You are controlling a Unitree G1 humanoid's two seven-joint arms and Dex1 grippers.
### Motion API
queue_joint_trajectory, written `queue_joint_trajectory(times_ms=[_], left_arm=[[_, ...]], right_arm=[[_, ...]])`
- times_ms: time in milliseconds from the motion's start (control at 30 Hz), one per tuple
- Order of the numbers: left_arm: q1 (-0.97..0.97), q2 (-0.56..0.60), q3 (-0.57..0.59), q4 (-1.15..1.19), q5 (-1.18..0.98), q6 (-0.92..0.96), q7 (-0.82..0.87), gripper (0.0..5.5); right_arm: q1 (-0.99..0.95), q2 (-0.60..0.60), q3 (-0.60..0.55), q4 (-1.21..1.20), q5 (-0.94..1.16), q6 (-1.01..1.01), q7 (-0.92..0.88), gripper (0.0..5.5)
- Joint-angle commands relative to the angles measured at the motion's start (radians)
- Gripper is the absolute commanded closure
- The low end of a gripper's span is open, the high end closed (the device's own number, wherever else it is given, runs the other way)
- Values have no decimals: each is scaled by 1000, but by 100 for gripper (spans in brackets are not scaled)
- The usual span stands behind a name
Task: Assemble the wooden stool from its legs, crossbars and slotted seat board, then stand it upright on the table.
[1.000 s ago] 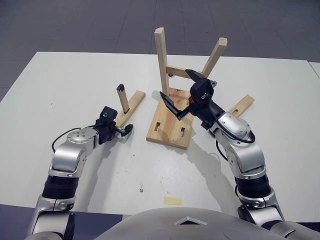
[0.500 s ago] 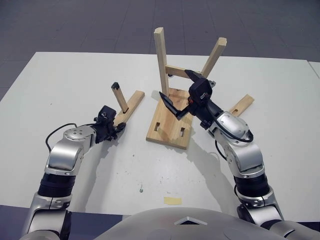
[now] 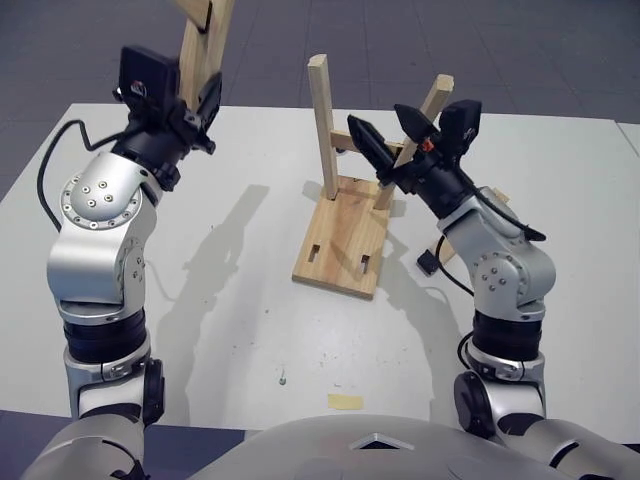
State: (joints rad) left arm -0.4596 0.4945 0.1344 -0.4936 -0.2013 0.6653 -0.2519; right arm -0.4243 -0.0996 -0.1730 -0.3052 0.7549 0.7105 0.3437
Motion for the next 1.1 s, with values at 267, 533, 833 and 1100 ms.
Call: queue_joint_trajectory(times_ms=[267,533,833,1100], left_arm=[[-6,70,-271,-141,48,-198,-238,344],[25,29,-325,-138,84,-210,-234,344],[28,17,-325,-149,97,-201,-236,344],[33,17,-335,-158,112,-203,-241,344]], right_arm=[[-209,-48,-195,69,737,143,-256,10],[-180,-114,-160,-3,817,119,-217,136],[-98,-101,-102,-47,748,33,-269,283],[-78,-95,-68,-57,691,-18,-288,404]])
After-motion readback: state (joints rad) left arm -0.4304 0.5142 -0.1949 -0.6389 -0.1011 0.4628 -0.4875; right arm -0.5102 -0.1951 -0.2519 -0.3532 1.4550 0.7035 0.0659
